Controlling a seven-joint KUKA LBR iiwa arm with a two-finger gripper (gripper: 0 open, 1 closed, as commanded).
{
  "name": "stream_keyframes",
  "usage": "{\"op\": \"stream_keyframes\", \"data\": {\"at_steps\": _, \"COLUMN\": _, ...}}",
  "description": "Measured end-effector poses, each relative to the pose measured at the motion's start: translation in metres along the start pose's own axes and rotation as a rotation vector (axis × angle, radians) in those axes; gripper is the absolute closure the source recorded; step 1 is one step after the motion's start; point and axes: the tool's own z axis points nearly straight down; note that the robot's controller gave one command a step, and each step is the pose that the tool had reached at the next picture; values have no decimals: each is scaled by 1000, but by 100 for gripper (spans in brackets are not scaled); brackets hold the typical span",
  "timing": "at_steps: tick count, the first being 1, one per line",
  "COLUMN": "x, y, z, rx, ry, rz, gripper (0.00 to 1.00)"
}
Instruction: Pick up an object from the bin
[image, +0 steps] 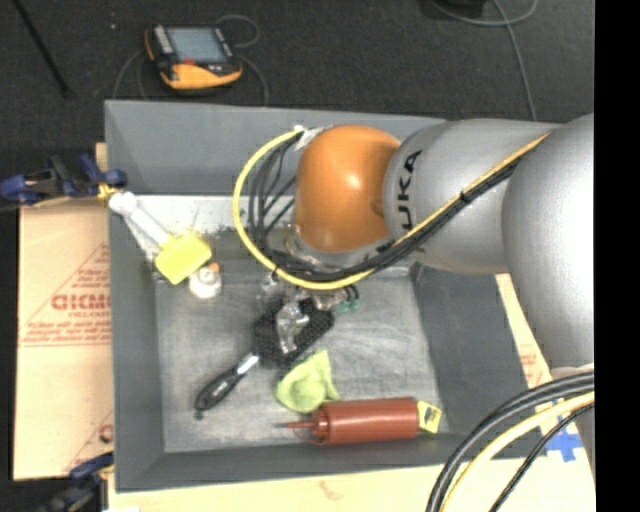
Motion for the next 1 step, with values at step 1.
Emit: {"op": "stream_keyframes", "data": {"at_steps": 1, "x": 1, "y": 0, "z": -16, "rx": 0, "ry": 6, "rz": 1, "gripper": 100}}
